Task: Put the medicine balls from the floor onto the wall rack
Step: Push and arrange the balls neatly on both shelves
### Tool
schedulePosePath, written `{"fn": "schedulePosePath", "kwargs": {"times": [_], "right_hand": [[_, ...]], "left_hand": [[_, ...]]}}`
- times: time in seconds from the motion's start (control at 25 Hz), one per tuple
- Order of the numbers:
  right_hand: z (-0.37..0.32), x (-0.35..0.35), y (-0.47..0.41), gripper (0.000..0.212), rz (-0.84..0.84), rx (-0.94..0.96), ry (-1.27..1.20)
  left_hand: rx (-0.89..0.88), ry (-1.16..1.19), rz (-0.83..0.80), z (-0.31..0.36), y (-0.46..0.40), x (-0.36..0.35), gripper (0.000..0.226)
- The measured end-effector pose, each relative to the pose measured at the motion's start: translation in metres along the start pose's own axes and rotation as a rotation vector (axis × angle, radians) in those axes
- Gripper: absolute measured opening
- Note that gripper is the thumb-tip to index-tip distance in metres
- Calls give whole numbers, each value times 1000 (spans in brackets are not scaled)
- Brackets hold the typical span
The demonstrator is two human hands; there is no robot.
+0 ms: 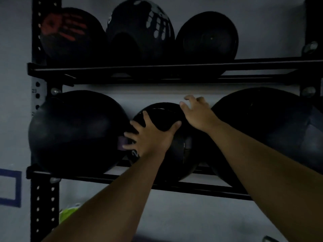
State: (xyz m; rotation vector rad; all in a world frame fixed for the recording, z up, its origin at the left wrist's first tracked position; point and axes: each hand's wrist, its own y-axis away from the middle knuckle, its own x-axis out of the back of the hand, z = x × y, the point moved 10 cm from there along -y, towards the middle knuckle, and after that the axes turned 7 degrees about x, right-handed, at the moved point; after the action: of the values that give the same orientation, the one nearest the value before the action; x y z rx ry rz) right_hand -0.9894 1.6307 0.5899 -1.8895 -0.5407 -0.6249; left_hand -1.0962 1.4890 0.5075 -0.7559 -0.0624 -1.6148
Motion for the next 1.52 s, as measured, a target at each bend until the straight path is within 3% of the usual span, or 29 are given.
{"fn": "schedulePosePath", "kwargs": {"times": [0.12,0.2,0.28,0.44,0.56,0.68,0.8,0.92,1.0,1.08,1.24,1.4,1.52], "right_hand": [[24,-32,-4,76,-52,-219,-138],[27,-42,0,83,4,-285,-191],[15,-49,4,87,51,-293,-107],[-12,-37,10,88,136,-210,154],[7,-31,-1,74,97,-189,-108],[12,-43,-6,87,57,-176,-225],[13,-50,-4,93,85,-212,-161],[9,-46,4,90,79,-235,61],[-6,-41,-5,82,127,-84,187],[-11,-44,-13,69,116,41,119],[-7,-55,-10,65,108,-57,12],[-20,-60,2,79,123,-89,125],[-20,-58,6,79,145,-79,129]], "left_hand": [[-16,89,-46,-4,-7,-13,129],[-57,93,-9,-10,-17,-12,126],[-101,128,-31,-25,-39,-3,121],[-204,448,-319,-51,-86,15,108],[-203,513,-223,-54,-74,13,117],[-212,505,-39,-56,-60,8,97],[-224,599,-140,-53,-85,7,86],[-269,587,-251,-45,-104,11,66],[-271,538,-240,-37,-103,11,60],[-231,465,-182,-29,-96,10,62],[-265,398,-28,-26,-81,17,66],[-331,401,-118,-25,-96,19,58],[-348,385,-166,-24,-97,17,61]]}}
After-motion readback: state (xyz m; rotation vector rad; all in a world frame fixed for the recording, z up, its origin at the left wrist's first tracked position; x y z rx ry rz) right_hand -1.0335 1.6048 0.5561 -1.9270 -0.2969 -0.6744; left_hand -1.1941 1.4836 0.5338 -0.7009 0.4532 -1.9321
